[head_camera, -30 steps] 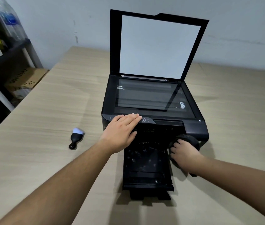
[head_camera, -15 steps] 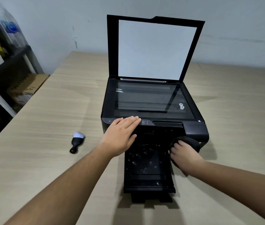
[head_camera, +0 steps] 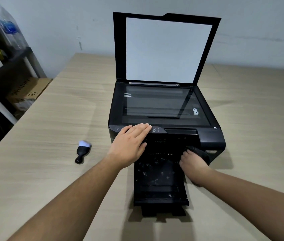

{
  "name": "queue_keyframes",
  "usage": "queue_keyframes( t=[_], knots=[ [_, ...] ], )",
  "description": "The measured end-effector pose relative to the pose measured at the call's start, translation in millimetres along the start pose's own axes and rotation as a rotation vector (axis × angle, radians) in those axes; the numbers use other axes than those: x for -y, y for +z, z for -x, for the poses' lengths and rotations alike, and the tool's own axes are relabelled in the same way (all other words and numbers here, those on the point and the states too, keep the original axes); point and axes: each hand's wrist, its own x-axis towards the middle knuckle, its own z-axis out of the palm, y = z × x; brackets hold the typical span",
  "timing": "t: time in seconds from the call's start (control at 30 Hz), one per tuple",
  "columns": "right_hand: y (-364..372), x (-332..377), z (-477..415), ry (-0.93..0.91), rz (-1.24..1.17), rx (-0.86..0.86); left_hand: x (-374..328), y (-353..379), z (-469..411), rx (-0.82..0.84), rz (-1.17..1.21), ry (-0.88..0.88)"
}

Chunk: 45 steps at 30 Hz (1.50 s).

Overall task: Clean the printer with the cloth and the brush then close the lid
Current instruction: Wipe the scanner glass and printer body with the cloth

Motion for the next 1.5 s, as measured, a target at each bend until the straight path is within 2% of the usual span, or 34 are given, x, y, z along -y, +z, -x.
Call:
queue_keyframes(
  t=[0.07,0.17,0.27,0.33,0.47,0.53,0.63,0.77,0.9,1.03,1.17,1.23,1.33,1.37,1.5],
  knots=[
    [6.3,-2.9,10.2,-0.032,-0.073,-0.037,0.5,-0.6,0.1,-0.001,0.0,0.004],
    [20.7,-5.6,37.5,-0.105,-0.113,-0.226,-0.3,-0.4,0.6,0.004,0.006,0.001],
    [40.2,-14.3,70.1,0.023,-0.316,-0.349,-0.3,0.0,-0.7,0.004,0.009,-0.008],
    [45.6,-19.5,89.9,0.137,-0.554,-0.471,-0.1,-1.0,-2.1,0.001,0.026,-0.006],
    [35.4,-6.3,108.1,0.444,-1.233,-0.654,0.1,-4.5,-4.5,-0.004,0.055,0.001],
    [21.3,-0.2,109.3,0.505,-1.38,-0.734,-0.2,-7.2,-5.1,0.0,0.048,0.002],
    [-1.6,2.3,107.9,0.509,-1.417,-0.916,-0.2,-9.2,-5.7,0.019,0.049,-0.016],
    [-20.9,15.1,99.6,0.571,-1.378,-1.035,-2.5,-11.6,-7.0,0.035,0.052,-0.03],
    [-38.3,30.5,68.9,0.818,-1.121,-1.114,-0.3,-16.9,-9.5,0.027,0.08,-0.008],
    [-64.6,38.7,20.5,1.099,-1.404,-1.122,13.4,-19.1,-11.7,0.021,0.072,0.049],
    [-79.5,44.4,-17.4,1.35,-1.707,-1.011,39.5,-20.4,-2.0,-0.05,0.031,0.038],
    [-92.8,56.3,-30.5,1.311,-1.747,-1.04,51.7,-20.7,3.7,-0.084,0.015,0.03],
    [-111.3,82.6,-43.2,1.036,-1.684,-1.039,65.5,-22.3,9.5,-0.086,-0.011,0.02],
    [-109.9,82.5,-42.9,1.034,-1.685,-1.049,68.7,-23.5,10.7,-0.081,-0.016,0.012],
    [-82.5,48.4,-30.8,1.468,-1.779,-1.139,77.1,-27.5,11.7,-0.096,0.0,-0.009]
  ],
)
